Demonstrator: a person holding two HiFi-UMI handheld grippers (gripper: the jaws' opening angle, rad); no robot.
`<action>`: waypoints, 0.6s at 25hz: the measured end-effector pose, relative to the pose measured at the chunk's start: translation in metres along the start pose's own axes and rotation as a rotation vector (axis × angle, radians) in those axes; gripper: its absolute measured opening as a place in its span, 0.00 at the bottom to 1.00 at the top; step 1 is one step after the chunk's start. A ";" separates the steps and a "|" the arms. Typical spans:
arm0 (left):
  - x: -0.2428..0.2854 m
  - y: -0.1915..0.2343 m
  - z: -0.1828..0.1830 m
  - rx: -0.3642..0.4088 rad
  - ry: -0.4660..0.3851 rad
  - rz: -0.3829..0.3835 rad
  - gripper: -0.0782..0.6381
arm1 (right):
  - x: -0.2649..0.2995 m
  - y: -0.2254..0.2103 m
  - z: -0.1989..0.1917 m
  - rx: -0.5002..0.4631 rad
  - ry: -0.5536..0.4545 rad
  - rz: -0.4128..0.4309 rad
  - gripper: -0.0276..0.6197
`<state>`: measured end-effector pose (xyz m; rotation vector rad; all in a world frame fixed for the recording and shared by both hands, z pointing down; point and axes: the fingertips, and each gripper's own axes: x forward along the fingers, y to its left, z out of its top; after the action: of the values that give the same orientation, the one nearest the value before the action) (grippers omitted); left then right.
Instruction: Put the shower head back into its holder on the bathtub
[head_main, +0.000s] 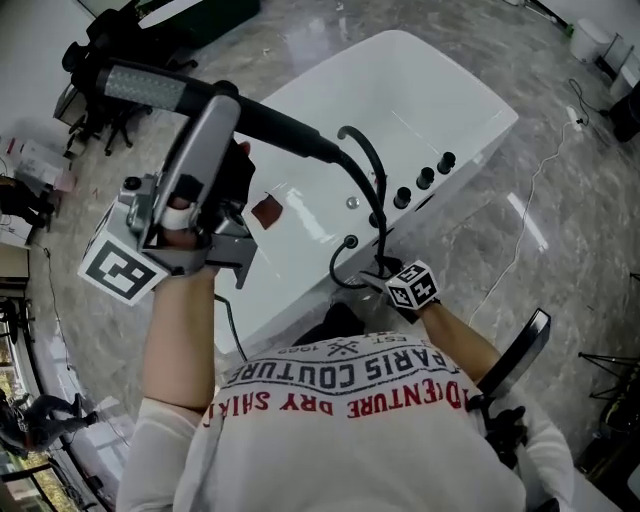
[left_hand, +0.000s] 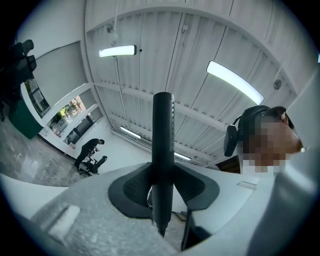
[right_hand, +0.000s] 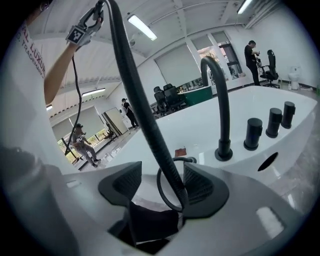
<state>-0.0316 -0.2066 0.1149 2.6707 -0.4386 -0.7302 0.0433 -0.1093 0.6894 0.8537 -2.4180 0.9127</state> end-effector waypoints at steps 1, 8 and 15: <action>0.001 0.001 0.004 -0.001 -0.006 -0.003 0.30 | 0.004 -0.003 -0.008 0.009 0.020 -0.004 0.43; -0.014 0.029 0.015 0.059 -0.009 0.076 0.30 | 0.015 -0.018 -0.052 0.121 0.126 -0.037 0.09; -0.045 0.075 -0.007 0.085 0.021 0.207 0.30 | -0.028 0.077 0.028 0.087 -0.041 0.394 0.09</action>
<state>-0.0804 -0.2546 0.1694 2.6553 -0.7425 -0.6343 0.0078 -0.0720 0.6200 0.4295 -2.6500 1.1569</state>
